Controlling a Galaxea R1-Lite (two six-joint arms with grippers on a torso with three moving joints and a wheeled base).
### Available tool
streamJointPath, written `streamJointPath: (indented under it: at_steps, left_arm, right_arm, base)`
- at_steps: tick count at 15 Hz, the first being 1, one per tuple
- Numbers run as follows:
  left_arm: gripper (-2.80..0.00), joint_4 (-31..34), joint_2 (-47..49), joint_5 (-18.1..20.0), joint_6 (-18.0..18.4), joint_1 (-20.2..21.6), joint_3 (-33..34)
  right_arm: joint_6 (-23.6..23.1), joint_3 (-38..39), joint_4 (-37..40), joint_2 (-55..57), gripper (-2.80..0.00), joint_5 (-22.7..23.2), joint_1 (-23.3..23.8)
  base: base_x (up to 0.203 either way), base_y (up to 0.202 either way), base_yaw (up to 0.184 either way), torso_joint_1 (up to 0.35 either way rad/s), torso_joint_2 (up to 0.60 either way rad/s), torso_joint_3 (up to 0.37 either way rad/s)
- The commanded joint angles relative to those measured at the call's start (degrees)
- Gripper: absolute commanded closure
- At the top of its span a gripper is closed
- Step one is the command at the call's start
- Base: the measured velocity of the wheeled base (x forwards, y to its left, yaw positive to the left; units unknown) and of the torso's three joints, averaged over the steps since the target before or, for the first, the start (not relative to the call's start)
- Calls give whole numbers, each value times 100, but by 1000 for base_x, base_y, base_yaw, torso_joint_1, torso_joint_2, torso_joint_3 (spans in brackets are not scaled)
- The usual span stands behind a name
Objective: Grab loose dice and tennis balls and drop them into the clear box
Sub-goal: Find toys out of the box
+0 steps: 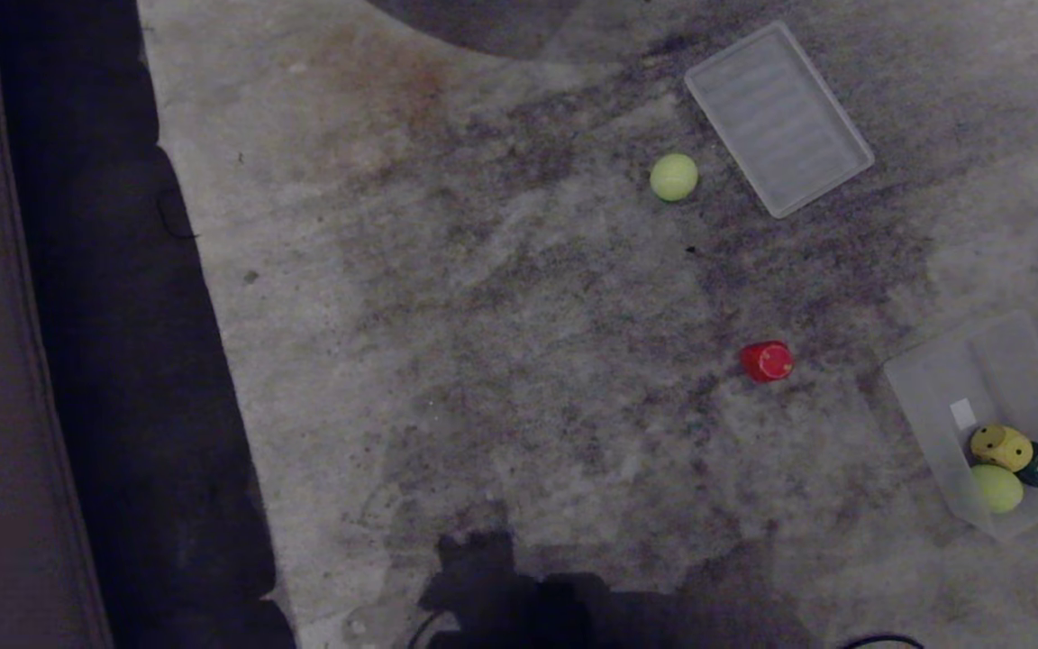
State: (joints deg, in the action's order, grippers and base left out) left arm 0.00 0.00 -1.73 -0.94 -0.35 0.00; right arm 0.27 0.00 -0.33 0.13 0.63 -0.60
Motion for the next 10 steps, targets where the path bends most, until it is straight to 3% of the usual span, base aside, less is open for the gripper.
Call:
streamJointPath:
  at_steps: [1,7,10]
  left_arm:
    - [0,0,9,-3,-2,0,9]
    - [0,0,9,6,-11,0,9]
    - [0,0,9,15,-3,0,9]
  right_arm:
    - [0,18,-2,-5,0,0,-2]
    - [-9,18,-2,-5,0,-2,-2]
    - [0,18,-2,-5,0,-2,-2]
  base:
    - [0,0,0,3,6,-204]
    - [0,0,0,2,2,-196]
    - [0,0,0,1,2,-81]
